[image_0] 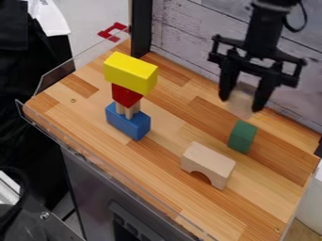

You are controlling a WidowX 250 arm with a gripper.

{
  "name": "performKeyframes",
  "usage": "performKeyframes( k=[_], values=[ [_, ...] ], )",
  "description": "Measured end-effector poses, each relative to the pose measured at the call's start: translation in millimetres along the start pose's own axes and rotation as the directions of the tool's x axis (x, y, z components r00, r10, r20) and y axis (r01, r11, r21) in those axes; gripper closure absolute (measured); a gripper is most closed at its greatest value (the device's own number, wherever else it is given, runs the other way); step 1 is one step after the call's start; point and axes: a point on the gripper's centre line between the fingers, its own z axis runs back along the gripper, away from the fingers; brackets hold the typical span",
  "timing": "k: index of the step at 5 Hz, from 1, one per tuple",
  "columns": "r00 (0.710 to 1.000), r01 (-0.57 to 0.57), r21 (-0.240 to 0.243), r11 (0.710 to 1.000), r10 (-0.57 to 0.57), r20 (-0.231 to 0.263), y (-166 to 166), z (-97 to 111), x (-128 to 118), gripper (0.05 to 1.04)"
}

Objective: Put the cube on top of the green cube

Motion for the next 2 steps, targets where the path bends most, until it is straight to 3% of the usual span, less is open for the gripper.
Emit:
performKeyframes(
  k=[2],
  values=[
    [1.0,-0.015,-0.001,1.0,0.015,-0.027,-4.3,-16.7,15.1,0.517]
  ],
)
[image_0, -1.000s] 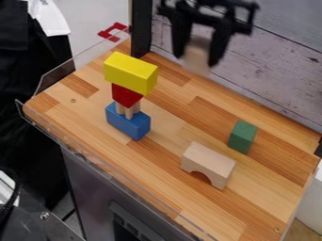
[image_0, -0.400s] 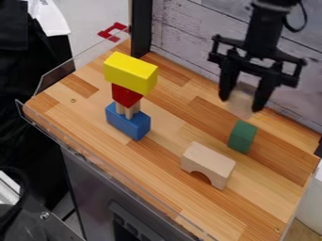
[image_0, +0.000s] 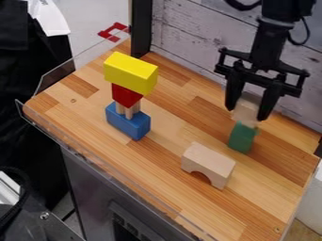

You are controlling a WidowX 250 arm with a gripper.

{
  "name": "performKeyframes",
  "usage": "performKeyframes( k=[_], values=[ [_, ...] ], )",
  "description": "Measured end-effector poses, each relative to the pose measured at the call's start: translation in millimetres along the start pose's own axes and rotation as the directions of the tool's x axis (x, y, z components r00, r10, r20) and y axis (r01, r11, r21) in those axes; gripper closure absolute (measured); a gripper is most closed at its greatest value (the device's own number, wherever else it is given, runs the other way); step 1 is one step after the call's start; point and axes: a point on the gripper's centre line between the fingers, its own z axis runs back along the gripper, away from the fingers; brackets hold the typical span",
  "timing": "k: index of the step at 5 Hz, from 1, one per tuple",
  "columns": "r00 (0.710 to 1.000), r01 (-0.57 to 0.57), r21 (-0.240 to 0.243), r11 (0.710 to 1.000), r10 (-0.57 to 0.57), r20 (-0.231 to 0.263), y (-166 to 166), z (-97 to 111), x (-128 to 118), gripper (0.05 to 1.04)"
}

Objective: Put the cube on top of the green cube

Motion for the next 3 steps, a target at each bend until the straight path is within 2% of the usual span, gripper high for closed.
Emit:
performKeyframes(
  k=[3],
  values=[
    [1.0,-0.009,-0.008,1.0,0.009,-0.011,2.8,-13.8,10.1,0.517]
  ],
)
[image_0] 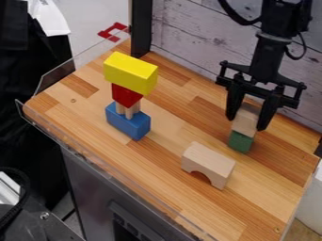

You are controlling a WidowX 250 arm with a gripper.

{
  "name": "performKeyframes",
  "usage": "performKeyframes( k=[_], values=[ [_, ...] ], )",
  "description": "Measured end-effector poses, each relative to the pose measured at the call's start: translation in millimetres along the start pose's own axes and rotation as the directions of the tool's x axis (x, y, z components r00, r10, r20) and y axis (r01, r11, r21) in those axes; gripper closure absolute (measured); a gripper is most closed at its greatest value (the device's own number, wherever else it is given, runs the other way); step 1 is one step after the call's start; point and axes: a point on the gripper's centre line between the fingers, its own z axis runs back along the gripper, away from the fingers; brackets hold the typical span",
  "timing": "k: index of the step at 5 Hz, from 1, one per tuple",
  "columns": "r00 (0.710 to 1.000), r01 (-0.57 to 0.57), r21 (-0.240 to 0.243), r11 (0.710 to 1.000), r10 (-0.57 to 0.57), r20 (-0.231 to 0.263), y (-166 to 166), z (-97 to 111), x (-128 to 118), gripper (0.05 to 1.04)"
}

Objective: Put the cube on top of the green cube

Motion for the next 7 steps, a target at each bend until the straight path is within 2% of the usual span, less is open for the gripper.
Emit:
performKeyframes(
  k=[1,2,3,4,5,6,7],
  values=[
    [1.0,-0.003,0.004,1.0,0.003,-0.016,0.4,-6.0,1.1,0.517],
    [1.0,-0.005,-0.003,1.0,0.005,-0.004,-0.4,-5.5,3.3,0.469],
    [1.0,-0.007,-0.005,1.0,0.007,-0.001,0.0,-5.8,3.9,0.165],
    [1.0,-0.018,0.003,1.0,0.018,0.013,2.2,-4.8,3.2,0.081],
    [0.994,-0.022,-0.016,1.0,0.024,0.103,3.2,27.5,-8.6,0.085],
    [0.978,-0.017,-0.024,1.0,0.021,0.206,9.5,68.0,-32.2,0.085],
    [0.968,-0.036,-0.035,0.999,0.043,0.249,24.7,89.9,-53.4,0.085]
  ],
)
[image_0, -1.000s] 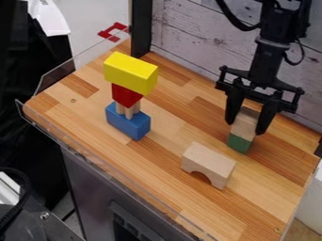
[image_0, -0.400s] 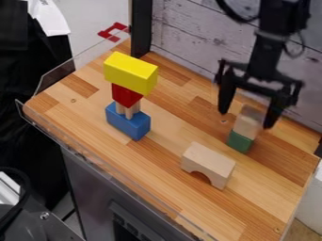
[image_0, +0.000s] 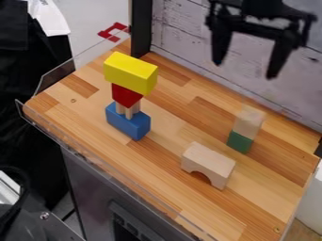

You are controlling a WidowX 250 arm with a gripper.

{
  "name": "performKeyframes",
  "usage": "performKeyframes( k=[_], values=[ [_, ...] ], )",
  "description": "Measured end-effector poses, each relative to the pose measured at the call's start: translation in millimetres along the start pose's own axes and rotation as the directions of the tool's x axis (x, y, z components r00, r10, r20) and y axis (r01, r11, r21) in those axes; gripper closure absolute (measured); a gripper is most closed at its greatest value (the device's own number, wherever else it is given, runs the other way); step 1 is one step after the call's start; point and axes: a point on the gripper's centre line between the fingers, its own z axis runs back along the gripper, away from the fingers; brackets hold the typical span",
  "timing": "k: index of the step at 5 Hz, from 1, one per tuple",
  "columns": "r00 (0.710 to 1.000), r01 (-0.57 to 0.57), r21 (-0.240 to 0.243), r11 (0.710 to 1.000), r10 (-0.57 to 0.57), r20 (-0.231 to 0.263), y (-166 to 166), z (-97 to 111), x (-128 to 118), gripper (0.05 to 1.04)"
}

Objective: Put the cube on top of the green cube

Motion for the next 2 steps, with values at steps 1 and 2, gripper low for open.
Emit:
performKeyframes(
  k=[1,2],
  values=[
    [0.999,-0.031,0.031,0.999,0.032,-0.02,29.2,5.0,-8.4,0.085],
    [0.999,-0.053,0.036,0.998,0.053,-0.011,50.9,11.9,-14.0,0.085]
  ],
)
